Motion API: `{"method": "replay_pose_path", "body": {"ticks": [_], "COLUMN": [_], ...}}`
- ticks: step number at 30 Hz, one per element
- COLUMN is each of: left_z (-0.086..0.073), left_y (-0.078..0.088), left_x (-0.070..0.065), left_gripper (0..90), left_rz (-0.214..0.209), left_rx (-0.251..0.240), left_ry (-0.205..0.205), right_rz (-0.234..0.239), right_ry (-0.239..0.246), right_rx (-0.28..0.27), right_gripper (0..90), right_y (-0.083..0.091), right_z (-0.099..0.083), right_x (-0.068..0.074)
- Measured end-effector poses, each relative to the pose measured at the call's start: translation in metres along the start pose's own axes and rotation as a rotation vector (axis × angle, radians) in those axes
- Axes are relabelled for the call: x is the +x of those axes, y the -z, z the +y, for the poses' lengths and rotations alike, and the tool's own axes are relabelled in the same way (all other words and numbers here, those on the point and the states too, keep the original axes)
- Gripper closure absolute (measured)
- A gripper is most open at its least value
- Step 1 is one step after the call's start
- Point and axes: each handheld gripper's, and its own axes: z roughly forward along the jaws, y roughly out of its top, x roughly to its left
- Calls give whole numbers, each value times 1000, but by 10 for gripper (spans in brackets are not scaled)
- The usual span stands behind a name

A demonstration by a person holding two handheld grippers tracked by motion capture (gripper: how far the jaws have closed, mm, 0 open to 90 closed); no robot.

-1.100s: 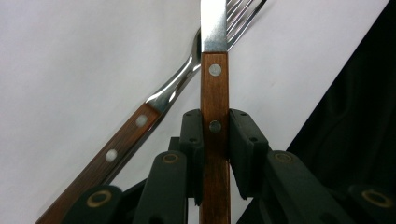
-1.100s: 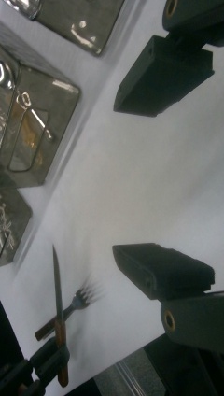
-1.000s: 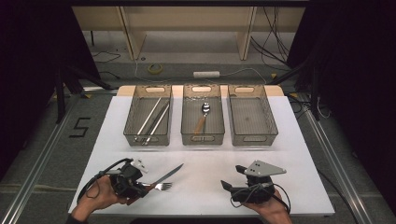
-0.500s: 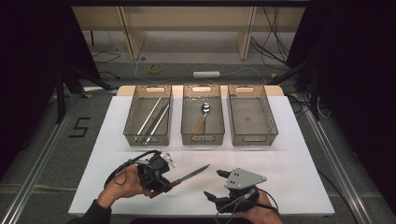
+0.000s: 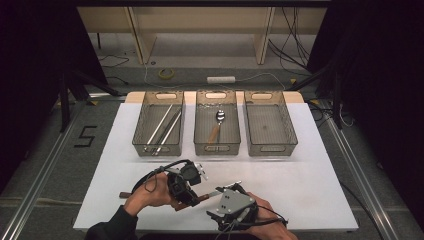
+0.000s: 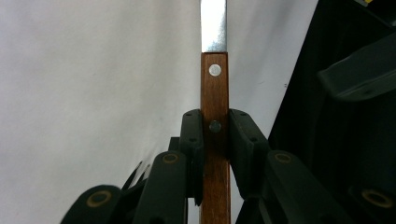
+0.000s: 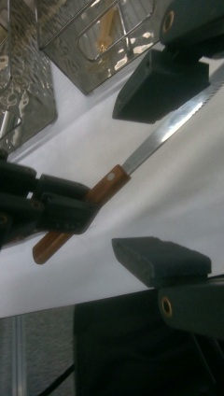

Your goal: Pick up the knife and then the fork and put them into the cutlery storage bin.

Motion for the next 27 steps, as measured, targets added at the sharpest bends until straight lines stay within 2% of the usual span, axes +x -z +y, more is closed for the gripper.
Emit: {"method": "replay_pose_path", "body": {"ticks": [7,17,18,20,27], "left_z": [8,11,11,12,14], "left_y": [-2,-2,-2,-3,-4], "left_x": [-5,-9,-9,-10,-12], "left_gripper": [758,758,758,758,758], "left_rz": [-15,-40,-44,-46,-65], "left_rx": [22,36,36,32,36], "left_ry": [-15,-36,-35,-32,-39], "right_rz": [-21,-44,-44,-39,-49], "right_ry": [109,227,260,263,323], "right_rx": [37,86,102,104,106], "right_gripper": [410,513,527,552,655], "right_y": [-10,-23,-23,-25,-29], "right_z": [-2,-4,-4,-4,-4], "right_x": [2,9,7,9,14]}}
